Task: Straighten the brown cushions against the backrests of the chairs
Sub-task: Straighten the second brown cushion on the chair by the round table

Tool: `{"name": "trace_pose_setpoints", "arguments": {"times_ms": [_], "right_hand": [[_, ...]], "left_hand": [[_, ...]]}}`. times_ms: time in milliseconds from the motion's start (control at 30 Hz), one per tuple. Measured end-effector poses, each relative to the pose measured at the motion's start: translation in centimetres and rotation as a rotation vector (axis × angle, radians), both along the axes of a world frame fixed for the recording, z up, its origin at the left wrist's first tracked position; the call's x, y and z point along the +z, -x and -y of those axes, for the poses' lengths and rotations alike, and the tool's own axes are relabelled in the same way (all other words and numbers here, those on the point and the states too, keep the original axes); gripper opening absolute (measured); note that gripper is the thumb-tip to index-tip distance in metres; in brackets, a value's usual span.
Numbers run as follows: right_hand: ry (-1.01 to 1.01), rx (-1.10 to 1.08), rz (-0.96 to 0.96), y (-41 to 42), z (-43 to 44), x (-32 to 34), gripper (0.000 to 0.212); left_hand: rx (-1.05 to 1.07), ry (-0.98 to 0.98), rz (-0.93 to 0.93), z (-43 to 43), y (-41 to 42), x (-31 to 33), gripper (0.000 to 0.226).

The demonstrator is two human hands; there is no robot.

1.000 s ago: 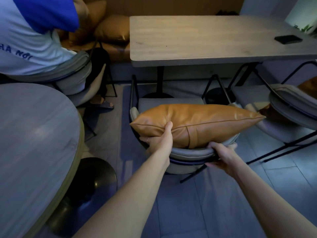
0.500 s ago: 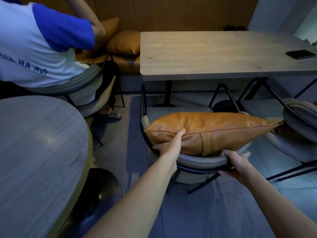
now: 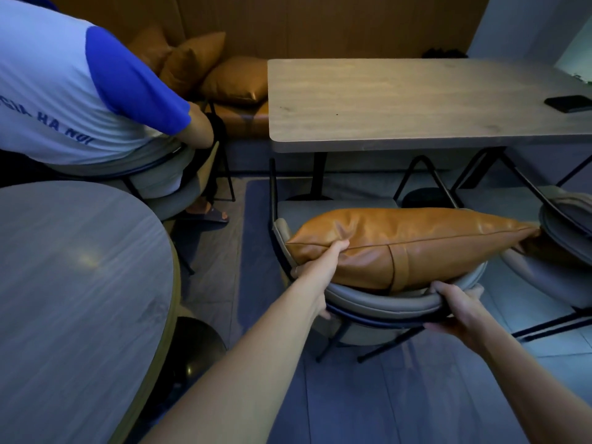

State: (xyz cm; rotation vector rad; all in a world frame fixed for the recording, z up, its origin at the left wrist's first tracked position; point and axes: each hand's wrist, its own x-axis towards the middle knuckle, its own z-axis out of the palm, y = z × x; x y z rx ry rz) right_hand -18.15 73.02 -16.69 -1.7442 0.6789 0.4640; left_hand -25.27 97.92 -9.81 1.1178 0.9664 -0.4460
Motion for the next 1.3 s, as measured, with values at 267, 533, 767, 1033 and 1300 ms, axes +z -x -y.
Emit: {"name": "trace_pose_setpoints", "arguments": {"times_ms": [267, 533, 767, 1033, 1300], "right_hand": [[-0.017, -0.037, 0.013, 1.0, -0.8, 0.2, 0.075], [0.325, -0.167, 0.105, 3.5, -5.2, 0.6, 0.094], [1.1, 0.308, 0.735, 8.6, -8.9, 1.1, 0.021], [1.019, 0.762, 1.083, 11.1, -12.4, 0.2, 0.016], [0.846, 0.762, 1.029, 10.0, -12.2, -1.1, 0.047]], "left_hand": [[-0.033, -0.03, 0.01, -0.4, -0.1, -0.6, 0.132], [0.001, -0.051, 0.012, -0.4, 0.0, -1.6, 0.134], [-0.166, -0.049, -0.011, -1.2, -0.1, -1.1, 0.138], [-0.243, -0.087, -0.065, -1.8, 0.0, -0.7, 0.129], [-0.247, -0.105, -0.07, -1.5, -0.1, -0.4, 0.118]]}}
